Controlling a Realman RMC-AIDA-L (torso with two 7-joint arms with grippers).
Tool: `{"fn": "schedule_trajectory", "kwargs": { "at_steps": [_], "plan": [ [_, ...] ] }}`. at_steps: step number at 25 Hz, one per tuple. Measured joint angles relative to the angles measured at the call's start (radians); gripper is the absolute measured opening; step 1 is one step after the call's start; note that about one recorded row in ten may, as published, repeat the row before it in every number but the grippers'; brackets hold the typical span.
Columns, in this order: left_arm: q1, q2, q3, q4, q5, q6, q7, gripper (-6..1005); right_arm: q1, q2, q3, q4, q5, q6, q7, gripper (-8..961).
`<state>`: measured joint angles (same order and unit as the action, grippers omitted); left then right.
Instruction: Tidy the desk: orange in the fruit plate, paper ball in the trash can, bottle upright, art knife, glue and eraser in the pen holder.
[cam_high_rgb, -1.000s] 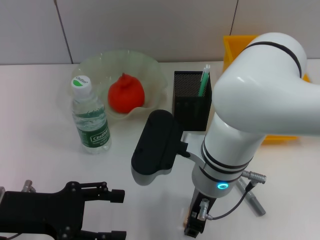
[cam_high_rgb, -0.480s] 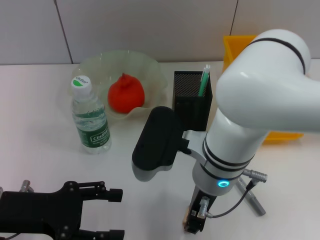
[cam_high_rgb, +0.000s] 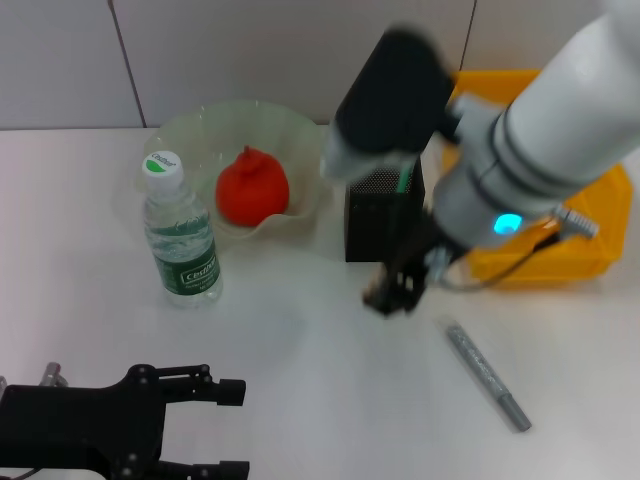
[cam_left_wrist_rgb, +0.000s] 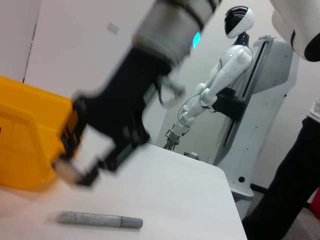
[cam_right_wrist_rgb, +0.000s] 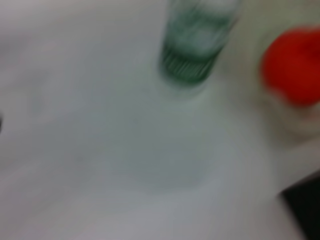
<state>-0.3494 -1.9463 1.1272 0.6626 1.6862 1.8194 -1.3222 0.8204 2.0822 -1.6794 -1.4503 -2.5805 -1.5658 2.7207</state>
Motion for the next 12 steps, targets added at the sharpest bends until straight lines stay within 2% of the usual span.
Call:
{"fn": "schedule_trajectory", "kwargs": {
  "at_steps": [4,12],
  "plan": [
    [0.001,-0.001,-0.007,0.0,0.0,-0.001,0.0,830,-0.059,-0.001,0.147,-0.108,-0.012,0.083,-0.073,465],
    [0.0,-0.003,-0.009,0.0,0.0,-0.001,0.0,829,-0.082,-0.003,0.187,-0.051,-0.073,0.232,-0.119,493]
  ]
}}
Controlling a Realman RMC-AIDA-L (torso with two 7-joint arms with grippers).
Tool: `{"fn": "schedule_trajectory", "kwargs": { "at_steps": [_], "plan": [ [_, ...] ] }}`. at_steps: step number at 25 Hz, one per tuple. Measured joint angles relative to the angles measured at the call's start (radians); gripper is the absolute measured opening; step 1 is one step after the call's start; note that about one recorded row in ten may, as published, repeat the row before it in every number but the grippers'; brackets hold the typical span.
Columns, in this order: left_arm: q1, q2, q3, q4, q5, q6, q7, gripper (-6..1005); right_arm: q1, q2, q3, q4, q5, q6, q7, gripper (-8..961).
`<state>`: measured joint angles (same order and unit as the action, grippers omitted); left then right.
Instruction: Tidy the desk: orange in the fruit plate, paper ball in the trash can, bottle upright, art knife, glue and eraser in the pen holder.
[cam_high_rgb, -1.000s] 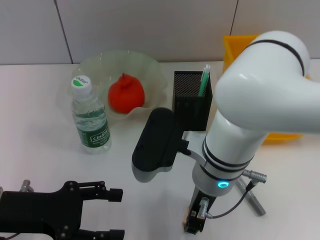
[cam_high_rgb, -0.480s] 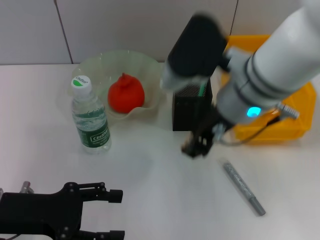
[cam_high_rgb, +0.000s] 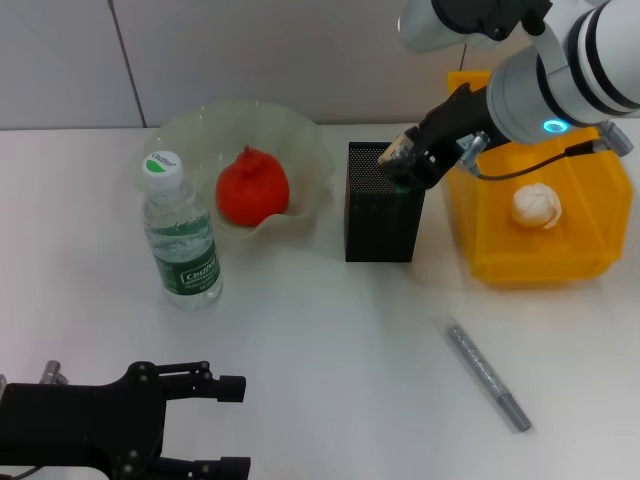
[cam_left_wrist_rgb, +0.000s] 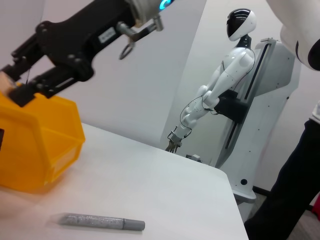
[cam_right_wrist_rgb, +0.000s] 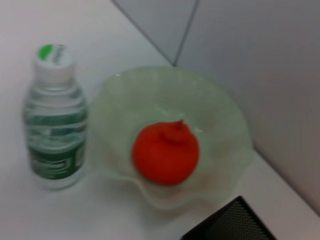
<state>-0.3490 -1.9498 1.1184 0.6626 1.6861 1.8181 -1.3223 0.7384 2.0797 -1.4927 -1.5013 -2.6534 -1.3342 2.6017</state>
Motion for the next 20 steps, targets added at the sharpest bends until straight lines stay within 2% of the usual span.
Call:
{"fn": "schedule_trajectory", "kwargs": {
  "at_steps": [17,20],
  "plan": [
    [-0.008,-0.006,-0.002,0.0,0.0,-0.002,-0.011,829,0.005,0.003,-0.014,0.23,0.003,0.277,-0.051,552],
    [-0.008,-0.009,-0.002,0.0,0.0,-0.002,-0.011,829,-0.003,0.005,-0.023,0.255,0.063,0.327,-0.098,563]
  ]
}}
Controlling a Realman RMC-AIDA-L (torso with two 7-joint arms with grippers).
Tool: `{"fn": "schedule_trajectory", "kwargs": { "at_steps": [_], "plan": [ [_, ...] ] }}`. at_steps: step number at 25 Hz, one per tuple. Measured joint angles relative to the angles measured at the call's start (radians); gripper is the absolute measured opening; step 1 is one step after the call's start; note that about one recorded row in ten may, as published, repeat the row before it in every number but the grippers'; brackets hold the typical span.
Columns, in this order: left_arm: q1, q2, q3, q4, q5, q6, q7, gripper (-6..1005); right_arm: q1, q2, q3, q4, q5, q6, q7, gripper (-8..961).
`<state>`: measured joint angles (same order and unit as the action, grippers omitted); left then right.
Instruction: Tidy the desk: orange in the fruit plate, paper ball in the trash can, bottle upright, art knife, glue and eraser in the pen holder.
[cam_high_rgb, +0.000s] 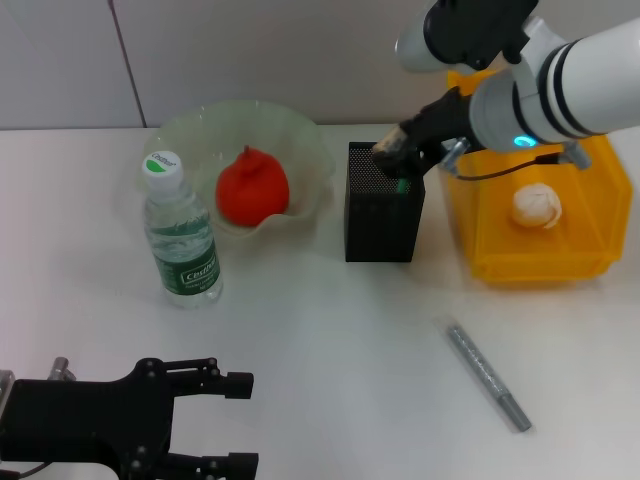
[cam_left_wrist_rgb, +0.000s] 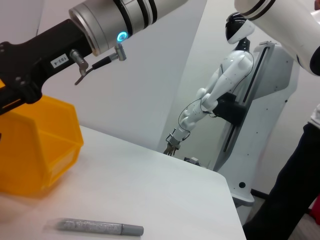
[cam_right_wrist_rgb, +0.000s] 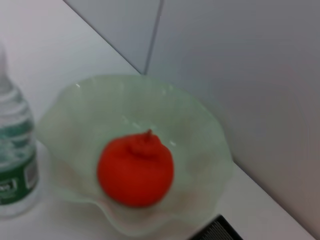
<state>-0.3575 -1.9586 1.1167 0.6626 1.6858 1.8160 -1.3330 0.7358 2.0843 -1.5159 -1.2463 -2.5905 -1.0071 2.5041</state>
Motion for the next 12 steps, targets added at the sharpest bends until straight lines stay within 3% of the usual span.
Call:
{"fn": "schedule_trajectory", "kwargs": {
  "at_steps": [9,12],
  "plan": [
    [0.002,-0.004,0.0,0.0,0.0,0.001,-0.001,829,0.005,-0.001,0.003,0.014,0.027,0.003,-0.016,594],
    [0.003,-0.003,0.0,0.0,0.0,0.003,-0.001,829,-0.004,-0.002,0.01,-0.027,0.023,-0.046,0.002,666]
  ]
}}
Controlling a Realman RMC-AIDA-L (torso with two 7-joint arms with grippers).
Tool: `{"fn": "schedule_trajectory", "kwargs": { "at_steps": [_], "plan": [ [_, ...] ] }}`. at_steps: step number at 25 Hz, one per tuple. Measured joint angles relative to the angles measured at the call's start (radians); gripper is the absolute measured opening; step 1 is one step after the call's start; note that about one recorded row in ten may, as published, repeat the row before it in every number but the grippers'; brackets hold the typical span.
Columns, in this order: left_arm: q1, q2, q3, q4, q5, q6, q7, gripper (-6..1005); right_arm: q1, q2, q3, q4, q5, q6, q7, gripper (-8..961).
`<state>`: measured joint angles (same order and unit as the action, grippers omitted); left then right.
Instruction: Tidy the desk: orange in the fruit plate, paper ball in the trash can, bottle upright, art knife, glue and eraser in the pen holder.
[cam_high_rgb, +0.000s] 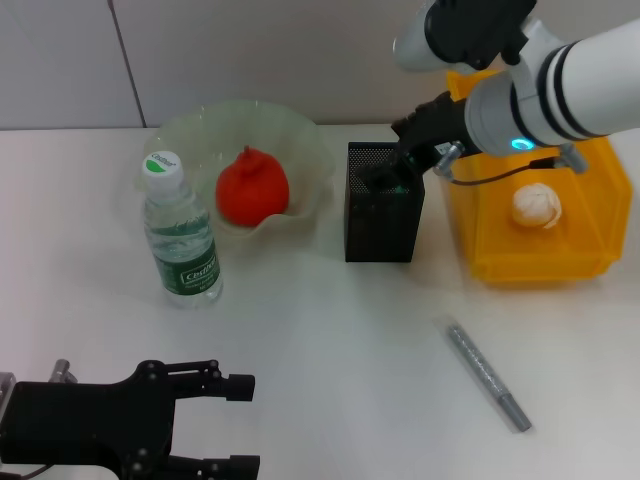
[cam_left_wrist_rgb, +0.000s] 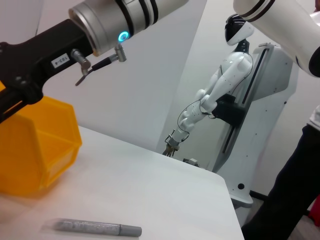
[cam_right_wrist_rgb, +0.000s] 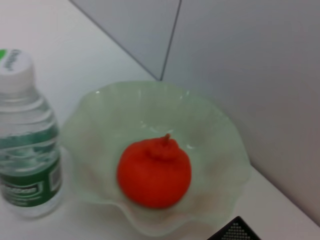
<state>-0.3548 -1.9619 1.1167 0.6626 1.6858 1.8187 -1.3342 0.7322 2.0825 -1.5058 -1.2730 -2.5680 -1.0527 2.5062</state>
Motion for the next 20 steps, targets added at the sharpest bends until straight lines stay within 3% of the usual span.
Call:
{"fn": "schedule_trajectory", "kwargs": {
  "at_steps": [3,6,7,11,20],
  "plan": [
    [-0.002,0.001,0.0,0.0,0.0,0.005,0.001,829,-0.005,-0.002,0.012,-0.088,-0.021,-0.12,0.042,738],
    [-0.002,0.002,0.0,0.0,0.0,0.006,0.007,829,-0.005,-0.002,0.024,-0.185,-0.063,-0.261,0.094,738],
    [-0.002,0.002,0.0,0.0,0.0,0.007,0.01,829,-0.002,-0.002,0.023,-0.247,-0.082,-0.365,0.123,739],
    [-0.003,0.003,0.0,0.0,0.0,0.007,0.011,829,0.007,-0.001,0.021,-0.303,-0.091,-0.485,0.179,739],
    [-0.004,0.005,0.0,0.007,0.0,0.01,0.012,828,0.017,-0.001,0.017,-0.27,-0.094,-0.619,0.275,739]
  ]
}}
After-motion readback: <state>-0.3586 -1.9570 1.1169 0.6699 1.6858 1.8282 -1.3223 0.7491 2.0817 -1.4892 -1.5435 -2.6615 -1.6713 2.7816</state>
